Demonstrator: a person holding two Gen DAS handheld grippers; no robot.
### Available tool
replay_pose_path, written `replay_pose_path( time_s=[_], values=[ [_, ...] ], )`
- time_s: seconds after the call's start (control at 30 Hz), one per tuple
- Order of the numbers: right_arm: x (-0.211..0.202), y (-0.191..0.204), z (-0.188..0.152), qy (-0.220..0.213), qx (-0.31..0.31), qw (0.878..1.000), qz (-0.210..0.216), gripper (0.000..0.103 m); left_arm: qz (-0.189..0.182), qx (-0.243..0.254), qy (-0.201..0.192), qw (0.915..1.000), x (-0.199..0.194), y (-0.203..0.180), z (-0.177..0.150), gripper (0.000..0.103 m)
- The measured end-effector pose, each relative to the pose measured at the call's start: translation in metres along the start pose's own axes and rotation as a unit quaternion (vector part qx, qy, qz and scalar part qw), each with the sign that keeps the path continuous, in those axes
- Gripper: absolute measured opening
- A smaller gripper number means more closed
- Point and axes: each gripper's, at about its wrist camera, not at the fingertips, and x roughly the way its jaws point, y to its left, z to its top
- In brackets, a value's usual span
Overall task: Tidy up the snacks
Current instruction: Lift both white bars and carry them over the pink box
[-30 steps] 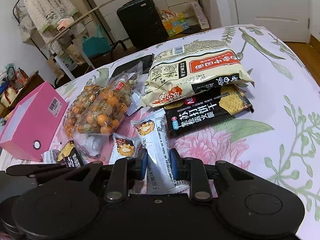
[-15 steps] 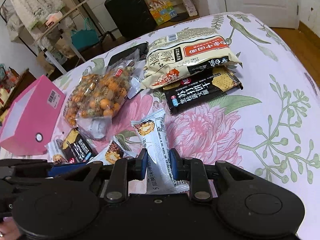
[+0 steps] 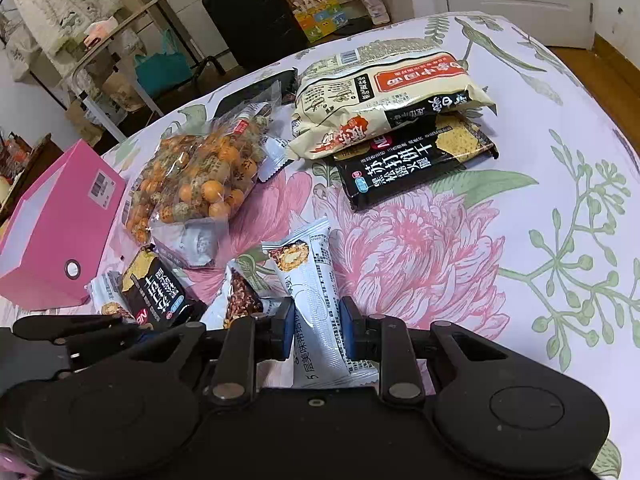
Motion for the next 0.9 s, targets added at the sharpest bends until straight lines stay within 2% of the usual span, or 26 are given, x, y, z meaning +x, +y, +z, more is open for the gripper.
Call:
replay_pose_path(
  time_s=[0.1,0.13,0.4,0.63,0.9],
  values=[
    [-0.002,0.001,-0.001,-0.002,0.003,1.000,0.001,0.028,0.013,0.020,0.000,0.9997,0.000,-0.006,0.002,0.027],
    [-0.003,0.001,-0.001,-0.001,0.003,1.000,0.001,0.028,0.014,0.024,0.002,0.9996,-0.002,-0.007,0.002,0.026],
    [-0.022,0.009,-0.010,0.002,-0.005,1.000,0.001,0.028,0.007,0.003,0.039,0.9992,-0.023,0.001,-0.003,0.025],
    [-0.042,0.038,-0.018,0.023,-0.039,0.999,0.007,0.028,0.006,0.000,0.057,0.9984,-0.056,0.017,-0.011,0.025],
    [-0.058,0.096,-0.016,0.042,-0.105,0.992,0.058,0.028,0.021,-0.033,0.034,0.9987,-0.111,0.056,-0.022,0.025]
  ],
)
